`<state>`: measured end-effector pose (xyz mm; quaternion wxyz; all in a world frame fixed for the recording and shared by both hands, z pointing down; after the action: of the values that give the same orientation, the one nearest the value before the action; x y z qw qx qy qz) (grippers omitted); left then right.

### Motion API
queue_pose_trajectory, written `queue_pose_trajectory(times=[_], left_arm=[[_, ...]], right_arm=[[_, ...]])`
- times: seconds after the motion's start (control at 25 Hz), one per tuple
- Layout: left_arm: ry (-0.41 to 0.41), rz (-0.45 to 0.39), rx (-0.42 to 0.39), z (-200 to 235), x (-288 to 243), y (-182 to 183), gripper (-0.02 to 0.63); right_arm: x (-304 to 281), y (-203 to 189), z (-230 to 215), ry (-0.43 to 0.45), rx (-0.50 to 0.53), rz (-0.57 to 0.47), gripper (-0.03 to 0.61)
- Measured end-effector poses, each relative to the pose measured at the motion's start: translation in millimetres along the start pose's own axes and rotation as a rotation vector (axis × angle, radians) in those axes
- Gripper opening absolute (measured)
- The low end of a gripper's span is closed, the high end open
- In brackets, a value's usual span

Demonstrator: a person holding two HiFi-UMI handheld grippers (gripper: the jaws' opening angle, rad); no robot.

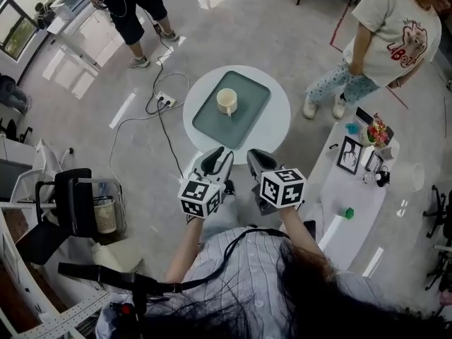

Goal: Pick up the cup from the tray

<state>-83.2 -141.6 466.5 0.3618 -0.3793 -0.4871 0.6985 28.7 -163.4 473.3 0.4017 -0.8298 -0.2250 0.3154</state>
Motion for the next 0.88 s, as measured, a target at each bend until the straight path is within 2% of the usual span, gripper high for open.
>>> queue_pose_trajectory(times=[0.32, 0.88], left_arm=[[-0.044, 0.04, 0.026, 56.7, -33.0, 5.1, 0.106], [-0.15, 0.093, 0.043, 96.4, -79.2, -0.4, 0.138]], right_arm=[[-54.3, 19.5, -5.6, -0.06, -0.016, 0.006, 0.046], [-92.1, 32.3, -19.8, -0.161, -0.046, -0.004, 0.046]])
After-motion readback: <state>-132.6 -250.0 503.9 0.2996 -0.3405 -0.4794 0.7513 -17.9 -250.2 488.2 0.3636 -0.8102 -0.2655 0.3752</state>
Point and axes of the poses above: the fingertips, and each gripper's own axes: x backward along the fingers, z to its left, y out of its top, the point moved 4 cm from there along x, backward along the fingers, and after that the axes turned 7 degrees about -z, right-handed, at the moved point
